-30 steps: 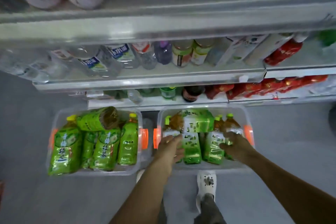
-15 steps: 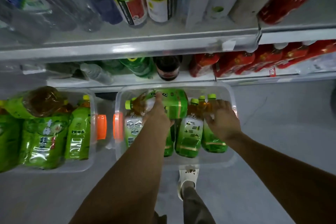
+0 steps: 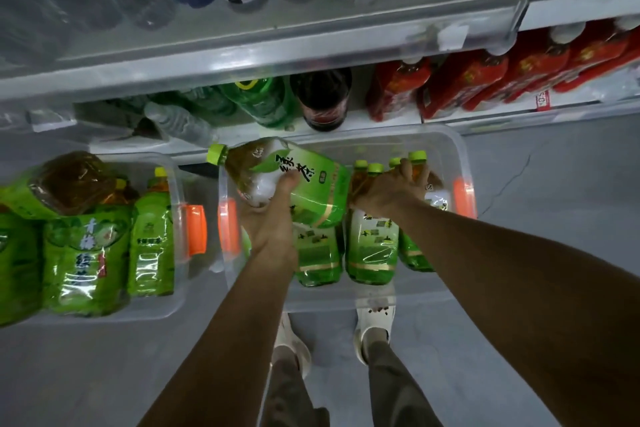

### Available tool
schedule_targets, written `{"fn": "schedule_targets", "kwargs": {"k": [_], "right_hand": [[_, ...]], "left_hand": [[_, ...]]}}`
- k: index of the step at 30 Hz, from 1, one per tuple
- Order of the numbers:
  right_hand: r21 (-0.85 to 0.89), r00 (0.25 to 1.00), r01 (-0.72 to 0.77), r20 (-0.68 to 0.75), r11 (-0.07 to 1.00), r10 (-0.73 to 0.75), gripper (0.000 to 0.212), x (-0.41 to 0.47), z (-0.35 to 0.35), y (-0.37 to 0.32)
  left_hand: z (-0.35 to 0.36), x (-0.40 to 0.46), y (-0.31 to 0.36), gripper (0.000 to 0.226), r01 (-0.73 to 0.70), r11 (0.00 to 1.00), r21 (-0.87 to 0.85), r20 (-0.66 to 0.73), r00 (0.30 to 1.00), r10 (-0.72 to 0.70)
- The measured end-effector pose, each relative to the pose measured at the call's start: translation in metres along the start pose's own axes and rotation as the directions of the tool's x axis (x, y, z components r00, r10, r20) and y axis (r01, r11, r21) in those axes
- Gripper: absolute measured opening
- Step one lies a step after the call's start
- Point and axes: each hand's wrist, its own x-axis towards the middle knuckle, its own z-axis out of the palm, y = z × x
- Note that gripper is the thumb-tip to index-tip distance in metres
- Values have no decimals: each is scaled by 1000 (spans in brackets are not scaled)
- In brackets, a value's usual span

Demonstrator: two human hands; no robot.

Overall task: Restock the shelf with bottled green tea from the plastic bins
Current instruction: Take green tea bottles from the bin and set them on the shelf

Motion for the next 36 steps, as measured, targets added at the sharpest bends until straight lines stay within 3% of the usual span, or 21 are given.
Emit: {"fn": "schedule_targets", "kwargs": {"k": [2, 5, 7, 9, 12, 16, 19, 22, 24, 26, 28, 30, 32, 34, 36], "right_hand": [[49, 999, 22, -41, 999, -20, 81, -6, 1, -10], [304, 998, 30, -68, 952, -10, 98, -21, 16, -22], [384, 998, 14, -62, 923, 11, 105, -29, 33, -26], [443, 998, -25, -43, 896, 49, 116, -33, 48, -26], [573, 993, -85, -22, 815, 119, 122, -36, 52, -22], [661, 990, -19, -90, 750, 105, 106, -50, 46, -12], [738, 988, 47, -136, 674, 79, 108, -74, 35, -2], [893, 993, 70, -102, 444, 50, 106, -105, 16, 9], [935, 995, 87, -97, 345, 12, 102, -128, -1, 16], [954, 993, 120, -122, 274, -10, 78, -156, -21, 20], [983, 991, 128, -121, 134, -62, 59, -183, -41, 25], [991, 979, 136, -133, 9, -154, 62, -212, -66, 27], [986, 953, 149, -162, -69, -258, 63, -241, -90, 28], [972, 927, 160, -208, -174, -313, 38, -273, -114, 27], [950, 915, 156, -243, -271, -323, 21, -304, -135, 26]], "left_hand": [[-15, 6, 5, 75, -78, 996, 36, 27, 997, 77], [-36, 9, 11, 64, -176, 982, 61, 91, 981, 171], [-48, 11, 7, 54, -182, 982, 54, 120, 977, 174], [-58, 10, 4, 51, -158, 986, 58, 142, 979, 148], [-65, 11, 3, 67, -106, 990, 92, 217, 972, 84], [-78, 9, 14, 56, -102, 993, 64, 251, 965, 83], [-95, -3, 22, 58, -86, 995, 44, 289, 955, 70], [-118, -25, 32, 47, -91, 995, 27, 338, 938, 77], [-134, -45, 42, 52, -128, 992, 10, 378, 919, 115], [-150, -68, 52, 57, -161, 987, 3, 403, 903, 146], [-165, -94, 64, 54, -184, 983, -30, 432, 884, 179], [-179, -120, 76, 55, -183, 982, -53, 444, 876, 187], [-191, -146, 91, 72, -178, 979, -98, 473, 857, 203], [-199, -175, 110, 81, -146, 976, -158, 520, 828, 208], [-205, -205, 130, 67, -90, 969, -229, 539, 818, 203]]}}
